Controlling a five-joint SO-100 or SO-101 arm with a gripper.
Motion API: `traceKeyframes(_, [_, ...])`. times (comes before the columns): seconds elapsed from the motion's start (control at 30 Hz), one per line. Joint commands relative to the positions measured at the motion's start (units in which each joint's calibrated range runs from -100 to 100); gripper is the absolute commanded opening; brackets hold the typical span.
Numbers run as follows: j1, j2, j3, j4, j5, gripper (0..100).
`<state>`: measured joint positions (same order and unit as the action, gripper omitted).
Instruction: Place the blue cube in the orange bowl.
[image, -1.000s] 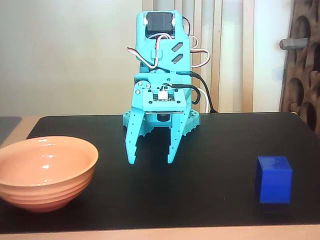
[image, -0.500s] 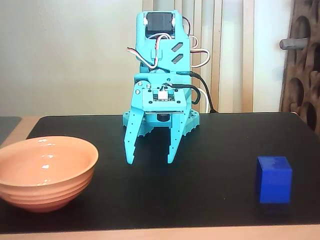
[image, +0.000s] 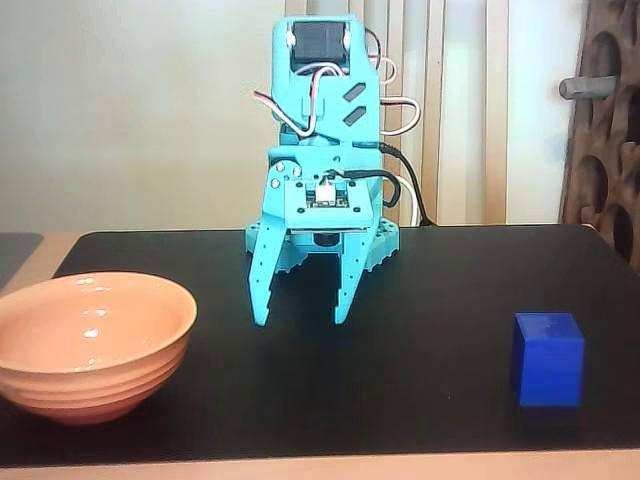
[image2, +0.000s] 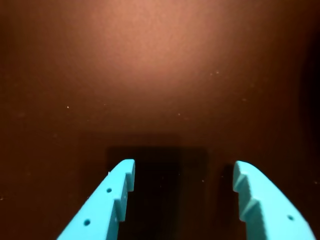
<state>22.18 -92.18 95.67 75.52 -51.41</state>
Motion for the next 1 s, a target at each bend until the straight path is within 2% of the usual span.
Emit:
traceKeyframes(0.0, [0.89, 5.31, -10.73, -0.34, -0.14, 23])
traceKeyframes(0.63, [0.89, 27.04, -37.86, 0.27, 0.12, 23])
traceKeyframes(0.97, [0.89, 34.37, -46.21, 0.27, -0.14, 23])
